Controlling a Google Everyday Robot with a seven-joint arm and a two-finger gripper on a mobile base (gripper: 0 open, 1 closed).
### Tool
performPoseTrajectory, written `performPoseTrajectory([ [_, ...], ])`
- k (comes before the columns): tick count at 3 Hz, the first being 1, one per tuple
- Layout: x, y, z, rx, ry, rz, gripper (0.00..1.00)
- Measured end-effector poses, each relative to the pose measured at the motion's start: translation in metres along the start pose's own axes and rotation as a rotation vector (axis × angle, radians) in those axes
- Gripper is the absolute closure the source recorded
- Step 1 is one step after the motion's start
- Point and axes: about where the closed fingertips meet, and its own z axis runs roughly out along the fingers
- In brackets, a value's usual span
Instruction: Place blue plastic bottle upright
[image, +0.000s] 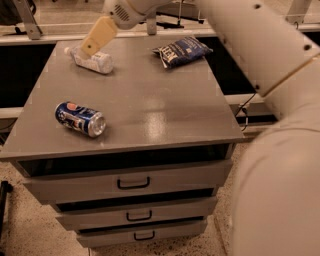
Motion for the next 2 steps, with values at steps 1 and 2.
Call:
performPoseTrajectory([
  [1, -0.020, -0.016, 0.042, -0.007, -0.052, 0.075, 0.00],
  [2, -0.031, -0.033, 0.081, 0.009, -0.056, 0.162, 0.00],
])
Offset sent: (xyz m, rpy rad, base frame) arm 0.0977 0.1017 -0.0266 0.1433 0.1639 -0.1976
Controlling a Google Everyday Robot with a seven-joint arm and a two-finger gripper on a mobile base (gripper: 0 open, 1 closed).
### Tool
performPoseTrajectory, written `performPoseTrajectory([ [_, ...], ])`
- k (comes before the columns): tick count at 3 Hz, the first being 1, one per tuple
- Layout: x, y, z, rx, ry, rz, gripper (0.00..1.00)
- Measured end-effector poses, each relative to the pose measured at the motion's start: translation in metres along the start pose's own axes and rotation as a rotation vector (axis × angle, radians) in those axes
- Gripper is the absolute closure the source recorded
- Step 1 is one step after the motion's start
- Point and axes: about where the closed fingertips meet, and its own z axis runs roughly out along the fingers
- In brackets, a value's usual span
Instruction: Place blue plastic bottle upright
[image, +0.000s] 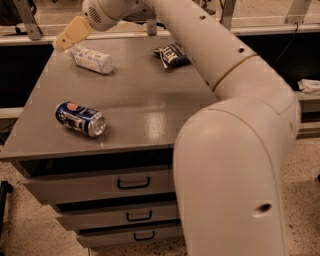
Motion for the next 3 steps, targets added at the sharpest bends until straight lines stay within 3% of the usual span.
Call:
performPoseTrajectory([
  [1, -0.004, -0.013, 0.028, 0.029, 0.024, 0.052, 0.00],
  [2, -0.003, -0.029, 0.050, 0.069, 0.048, 0.057, 0.00],
  [3, -0.004, -0.040, 0.065, 0.112, 0.061, 0.018, 0.00],
])
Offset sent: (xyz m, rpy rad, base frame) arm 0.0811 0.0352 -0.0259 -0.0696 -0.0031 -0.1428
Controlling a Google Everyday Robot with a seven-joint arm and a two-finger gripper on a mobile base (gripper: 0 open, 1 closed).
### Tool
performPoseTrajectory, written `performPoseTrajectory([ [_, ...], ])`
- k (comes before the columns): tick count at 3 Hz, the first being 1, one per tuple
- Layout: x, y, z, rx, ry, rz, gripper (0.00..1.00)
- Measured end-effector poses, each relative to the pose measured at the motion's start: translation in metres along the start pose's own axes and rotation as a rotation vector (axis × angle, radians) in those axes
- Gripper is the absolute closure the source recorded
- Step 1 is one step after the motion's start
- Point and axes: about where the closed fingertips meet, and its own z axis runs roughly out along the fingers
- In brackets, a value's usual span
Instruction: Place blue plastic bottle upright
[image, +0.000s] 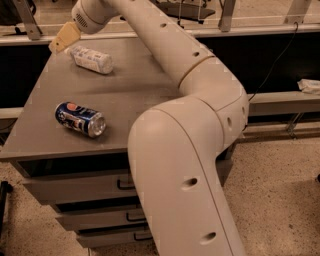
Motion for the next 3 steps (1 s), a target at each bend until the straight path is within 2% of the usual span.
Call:
performPoseTrajectory([
  [1, 0.008, -0.012, 0.022, 0.069, 0.042, -0.056, 0.00],
  [2, 0.012, -0.017, 0.031, 0.093, 0.064, -0.069, 0.00],
  [3, 0.023, -0.019, 0.050, 0.087, 0.111, -0.080, 0.00],
])
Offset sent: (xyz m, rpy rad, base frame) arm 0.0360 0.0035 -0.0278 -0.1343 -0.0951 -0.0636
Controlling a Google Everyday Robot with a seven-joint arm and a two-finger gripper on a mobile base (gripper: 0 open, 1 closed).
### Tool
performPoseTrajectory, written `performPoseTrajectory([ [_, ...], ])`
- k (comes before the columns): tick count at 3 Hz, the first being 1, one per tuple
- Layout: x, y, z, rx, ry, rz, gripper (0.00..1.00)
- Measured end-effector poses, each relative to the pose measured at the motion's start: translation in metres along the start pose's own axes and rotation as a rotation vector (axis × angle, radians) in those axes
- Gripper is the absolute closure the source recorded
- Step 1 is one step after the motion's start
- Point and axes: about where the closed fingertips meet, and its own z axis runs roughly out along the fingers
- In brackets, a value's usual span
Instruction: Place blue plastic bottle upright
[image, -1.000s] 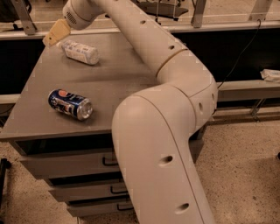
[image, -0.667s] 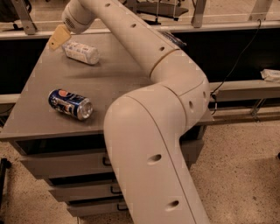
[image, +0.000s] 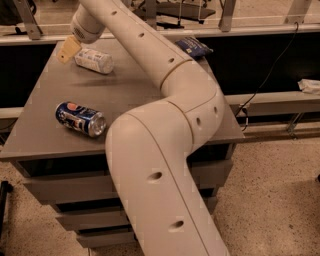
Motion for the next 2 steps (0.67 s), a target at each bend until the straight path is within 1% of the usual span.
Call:
performPoseTrajectory([
  [1, 0.0073, 0.0038, 0.0143, -0.020, 0.046, -0.012, 0.00],
  [2, 0.0074, 0.0039, 0.0145, -0.020, 0.046, -0.012, 0.00],
])
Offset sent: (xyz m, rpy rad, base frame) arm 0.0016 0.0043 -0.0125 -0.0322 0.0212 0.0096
